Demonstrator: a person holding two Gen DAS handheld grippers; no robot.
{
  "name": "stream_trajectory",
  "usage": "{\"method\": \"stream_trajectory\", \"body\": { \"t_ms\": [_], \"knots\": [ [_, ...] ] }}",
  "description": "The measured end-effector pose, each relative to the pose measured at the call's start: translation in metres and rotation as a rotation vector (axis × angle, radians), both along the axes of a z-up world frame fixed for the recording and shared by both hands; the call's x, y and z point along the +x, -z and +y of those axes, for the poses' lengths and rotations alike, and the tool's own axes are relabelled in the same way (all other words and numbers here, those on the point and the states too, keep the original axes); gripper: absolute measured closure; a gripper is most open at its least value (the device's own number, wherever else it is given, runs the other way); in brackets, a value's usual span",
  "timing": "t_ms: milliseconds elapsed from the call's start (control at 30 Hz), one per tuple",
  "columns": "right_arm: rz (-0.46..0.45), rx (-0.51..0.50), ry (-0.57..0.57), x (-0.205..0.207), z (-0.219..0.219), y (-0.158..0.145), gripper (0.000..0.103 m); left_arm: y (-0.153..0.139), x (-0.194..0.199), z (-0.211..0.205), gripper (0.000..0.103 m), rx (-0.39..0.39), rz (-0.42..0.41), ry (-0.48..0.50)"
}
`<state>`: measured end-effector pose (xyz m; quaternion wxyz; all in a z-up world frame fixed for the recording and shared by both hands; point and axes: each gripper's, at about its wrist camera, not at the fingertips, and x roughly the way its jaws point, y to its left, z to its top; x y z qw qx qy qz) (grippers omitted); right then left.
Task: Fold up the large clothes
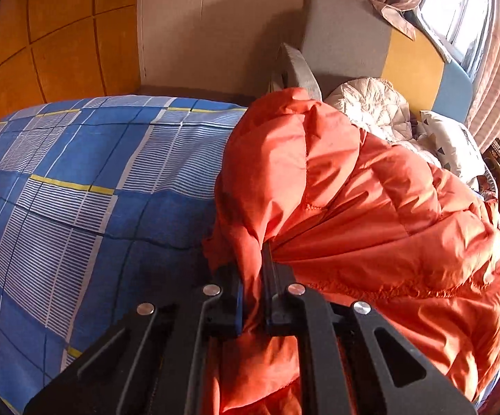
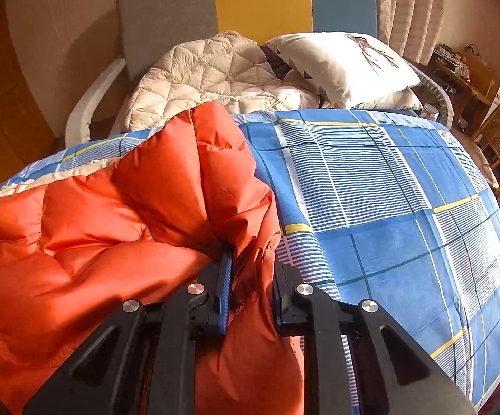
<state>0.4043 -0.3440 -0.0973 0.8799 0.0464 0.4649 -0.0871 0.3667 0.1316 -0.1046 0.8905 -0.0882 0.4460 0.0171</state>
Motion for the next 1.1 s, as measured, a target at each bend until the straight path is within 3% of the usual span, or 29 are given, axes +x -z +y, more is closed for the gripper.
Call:
{"method": "stream_trajectory", "body": {
  "t_ms": [67,167,233,267,300,367,567,800,1100],
  "knots": [
    [-0.003,-0.006,0.003,0.001,0.002,0.004,0.085,-0.001,-0.003,-0.005,0.094,0.03,-0.012,-0.007],
    [-0.013,-0.012,0.01,0.0,0.003,0.002,0.081,-0.01,-0.01,-0.008,0.081,0.076,-0.044,-0.044],
    [-0.031,0.0,0.035,-0.005,0.0,-0.006,0.07,-0.022,-0.019,-0.008,0.059,0.079,-0.088,-0.082],
    [-0.046,-0.006,0.046,-0.008,-0.001,-0.012,0.06,-0.029,-0.024,-0.007,0.04,0.074,-0.128,-0.098],
    [-0.066,-0.005,0.054,-0.012,-0.001,-0.019,0.049,-0.038,-0.03,-0.009,0.04,0.076,-0.165,-0.106],
    [-0.125,-0.01,0.07,-0.021,0.002,-0.038,0.041,-0.052,-0.034,-0.017,0.04,0.082,-0.209,-0.089],
    [-0.249,0.012,0.003,-0.039,0.064,-0.076,0.023,-0.069,-0.023,-0.071,0.039,0.058,-0.256,0.057],
    [-0.212,-0.019,-0.101,-0.022,0.132,-0.043,0.023,-0.041,0.015,-0.112,0.039,0.114,-0.179,0.137],
    [-0.142,-0.033,-0.08,0.017,0.128,-0.007,0.021,-0.005,0.054,-0.098,0.032,0.039,-0.104,0.093]
  ]
}}
